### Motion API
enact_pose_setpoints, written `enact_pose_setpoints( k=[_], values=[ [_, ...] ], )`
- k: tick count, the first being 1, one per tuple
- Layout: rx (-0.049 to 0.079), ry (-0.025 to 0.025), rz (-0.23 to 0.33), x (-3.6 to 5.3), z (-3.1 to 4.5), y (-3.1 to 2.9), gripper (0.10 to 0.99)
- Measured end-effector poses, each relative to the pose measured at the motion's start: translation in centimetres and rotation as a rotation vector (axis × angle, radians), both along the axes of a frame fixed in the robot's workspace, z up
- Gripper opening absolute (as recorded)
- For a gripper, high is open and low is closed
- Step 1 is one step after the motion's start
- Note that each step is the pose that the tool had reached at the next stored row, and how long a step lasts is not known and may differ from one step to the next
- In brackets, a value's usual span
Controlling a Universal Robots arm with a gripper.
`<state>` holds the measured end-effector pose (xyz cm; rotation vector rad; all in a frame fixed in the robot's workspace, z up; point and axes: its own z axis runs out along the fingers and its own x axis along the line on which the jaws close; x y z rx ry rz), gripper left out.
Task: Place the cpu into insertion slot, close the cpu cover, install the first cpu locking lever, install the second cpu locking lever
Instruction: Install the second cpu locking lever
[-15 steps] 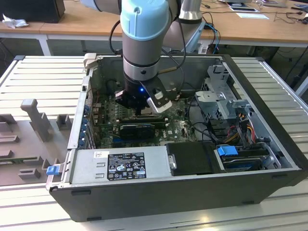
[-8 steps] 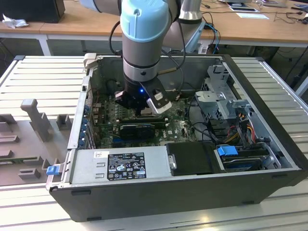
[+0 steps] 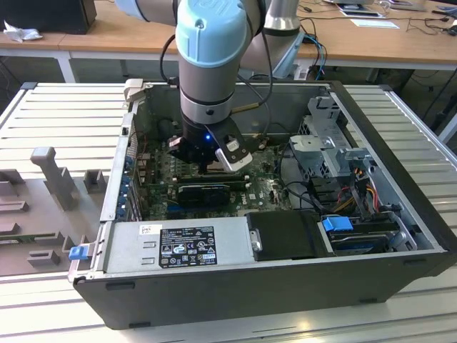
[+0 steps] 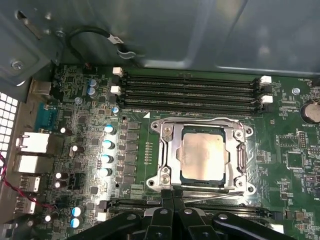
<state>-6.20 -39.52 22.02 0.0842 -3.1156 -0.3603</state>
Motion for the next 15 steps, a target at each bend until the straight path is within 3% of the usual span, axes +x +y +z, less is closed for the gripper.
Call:
enact_pose_setpoints(
  k=[4, 8, 15],
  values=[
    [0.000, -0.0002, 0.000, -0.10, -0.25, -0.01, 0.106],
    [0.006, -0.0001, 0.030, -0.44, -1.10, -0.03, 0.106],
    [0.040, -0.0012, 0.033, -0.98, -1.51, -0.14, 0.106]
  ],
)
